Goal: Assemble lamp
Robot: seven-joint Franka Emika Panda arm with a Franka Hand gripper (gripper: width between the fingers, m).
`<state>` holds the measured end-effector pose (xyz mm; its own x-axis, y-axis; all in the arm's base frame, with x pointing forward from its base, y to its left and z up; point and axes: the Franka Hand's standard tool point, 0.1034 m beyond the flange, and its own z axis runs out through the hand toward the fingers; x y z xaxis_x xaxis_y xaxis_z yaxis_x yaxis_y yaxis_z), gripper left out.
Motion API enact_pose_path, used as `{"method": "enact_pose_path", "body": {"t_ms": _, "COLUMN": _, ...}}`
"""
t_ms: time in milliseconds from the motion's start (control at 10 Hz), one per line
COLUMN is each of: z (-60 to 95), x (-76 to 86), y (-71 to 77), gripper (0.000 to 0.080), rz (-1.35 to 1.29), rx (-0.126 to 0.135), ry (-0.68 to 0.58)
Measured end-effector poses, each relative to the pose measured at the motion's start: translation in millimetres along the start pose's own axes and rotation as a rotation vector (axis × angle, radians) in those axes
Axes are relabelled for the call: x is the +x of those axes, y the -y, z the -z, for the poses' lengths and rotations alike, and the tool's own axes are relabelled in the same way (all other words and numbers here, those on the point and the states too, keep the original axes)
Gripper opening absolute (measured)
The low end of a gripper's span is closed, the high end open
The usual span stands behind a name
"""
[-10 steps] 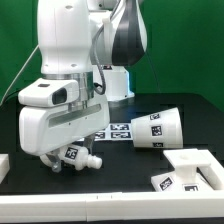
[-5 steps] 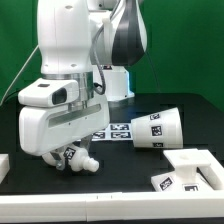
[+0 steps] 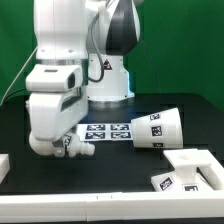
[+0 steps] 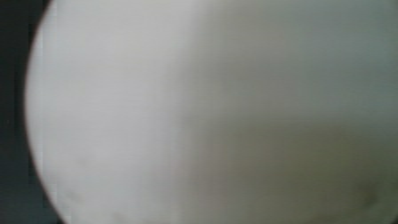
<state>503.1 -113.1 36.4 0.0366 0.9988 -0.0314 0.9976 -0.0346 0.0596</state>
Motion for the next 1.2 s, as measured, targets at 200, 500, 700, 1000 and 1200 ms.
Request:
{"method": "enact_pose_path", "body": {"t_ms": 200, "z": -2.7, "x": -5.2, "y": 4.9, "gripper": 0.0429, "rz": 0.110, "rx": 0.025, "ry": 0.001}}
{"method": "enact_pose_path", "body": {"t_ms": 500, "z": -3.5, "x": -7.5, "y": 6.4, "gripper": 0.0430, "rz": 0.260, "rx": 0.030, "ry": 0.010}}
{"method": "enact_pose_path", "body": {"t_ms": 700, "z": -7.5, "x": -0.6, "y": 16.8, "gripper": 0.0430, "rz": 0.614, "rx": 0.111, "ry": 0.002}}
{"method": "enact_pose_path", "body": {"t_ms": 1000, "z": -10.6, "x": -3.4, "y": 20.2, "gripper": 0.0430, "rz": 0.762, "rx": 0.140, "ry": -0.008}}
{"method": "enact_pose_path", "body": {"t_ms": 1200, "z": -11.8, "x": -6.1, "y": 21.9, "gripper": 0.0430, "rz": 0.918, "rx": 0.151, "ry": -0.006}}
